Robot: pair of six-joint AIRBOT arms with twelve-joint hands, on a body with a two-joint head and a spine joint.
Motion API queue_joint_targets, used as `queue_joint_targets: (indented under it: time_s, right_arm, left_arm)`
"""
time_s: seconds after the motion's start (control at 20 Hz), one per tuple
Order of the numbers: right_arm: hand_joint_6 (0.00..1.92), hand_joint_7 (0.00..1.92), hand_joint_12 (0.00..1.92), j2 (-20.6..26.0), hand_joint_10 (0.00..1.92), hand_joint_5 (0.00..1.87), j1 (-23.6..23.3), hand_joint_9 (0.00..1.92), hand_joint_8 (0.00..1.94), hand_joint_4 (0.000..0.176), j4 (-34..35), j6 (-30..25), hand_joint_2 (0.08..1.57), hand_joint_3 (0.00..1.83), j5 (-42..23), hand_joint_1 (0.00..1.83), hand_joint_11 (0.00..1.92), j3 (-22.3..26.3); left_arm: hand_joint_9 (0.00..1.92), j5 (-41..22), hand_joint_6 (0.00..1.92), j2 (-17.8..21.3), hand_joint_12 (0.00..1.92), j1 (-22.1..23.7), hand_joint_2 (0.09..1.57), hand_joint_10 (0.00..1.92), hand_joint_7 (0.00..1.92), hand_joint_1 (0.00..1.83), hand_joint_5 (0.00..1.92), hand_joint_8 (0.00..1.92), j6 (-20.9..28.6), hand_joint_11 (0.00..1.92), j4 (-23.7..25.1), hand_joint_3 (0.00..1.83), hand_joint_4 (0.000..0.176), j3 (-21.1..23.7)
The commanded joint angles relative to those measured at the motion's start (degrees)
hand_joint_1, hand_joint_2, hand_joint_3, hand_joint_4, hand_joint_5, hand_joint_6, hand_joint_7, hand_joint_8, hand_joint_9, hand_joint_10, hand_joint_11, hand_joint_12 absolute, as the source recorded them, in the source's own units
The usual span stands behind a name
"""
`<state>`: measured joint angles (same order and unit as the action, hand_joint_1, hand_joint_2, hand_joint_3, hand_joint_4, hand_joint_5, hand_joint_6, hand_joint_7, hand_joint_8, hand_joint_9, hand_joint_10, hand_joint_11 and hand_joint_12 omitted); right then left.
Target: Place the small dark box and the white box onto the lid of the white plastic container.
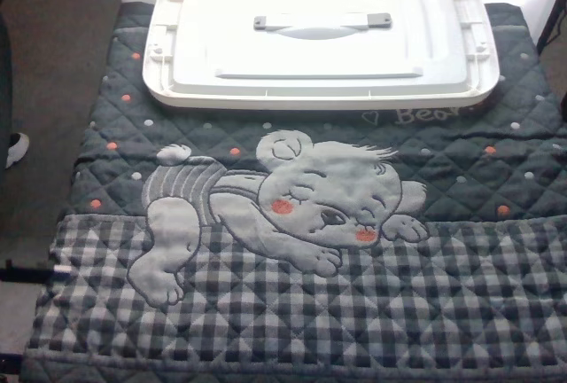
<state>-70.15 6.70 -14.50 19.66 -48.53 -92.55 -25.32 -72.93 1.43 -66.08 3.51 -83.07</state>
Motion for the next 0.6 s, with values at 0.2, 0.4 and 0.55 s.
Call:
queue_joint_targets:
  time_s: [0.2, 0.4, 0.55]
  right_arm:
    - [0.0, 0.0, 0.0, 1.0, 0.0, 0.0, -0.4, 0.0, 0.0, 0.176, 3.9, -0.3, 0.97, 0.0, -2.6, 1.01, 0.0, -0.8]
    - [0.0, 0.0, 0.0, 3.3, 0.0, 0.0, 4.8, 0.0, 0.0, 0.176, 4.8, -0.6, 0.96, 0.0, -8.8, 0.92, 0.0, 2.1]
    - [0.0, 0.0, 0.0, 5.0, 0.0, 0.0, 9.2, 0.0, 0.0, 0.176, 6.9, -0.6, 0.94, 0.0, -15.0, 0.85, 0.01, 5.1]
  left_arm:
    - [0.0, -4.6, 0.0, -0.6, 0.02, -2.1, 0.98, 0.0, 0.0, 1.02, 0.07, 0.0, -2.2, 0.04, -4.3, 0.0, 0.176, -0.8]
    - [0.0, -10.1, 0.0, 1.6, 0.0, -6.6, 0.98, 0.0, 0.0, 1.03, 0.0, 0.0, -2.2, 0.0, -4.2, 0.0, 0.176, 3.0]
    - [0.0, -14.7, 0.0, 4.6, 0.0, -9.5, 1.0, 0.0, 0.0, 0.88, 0.0, 0.0, -2.2, 0.0, -3.4, 0.0, 0.167, 7.2]
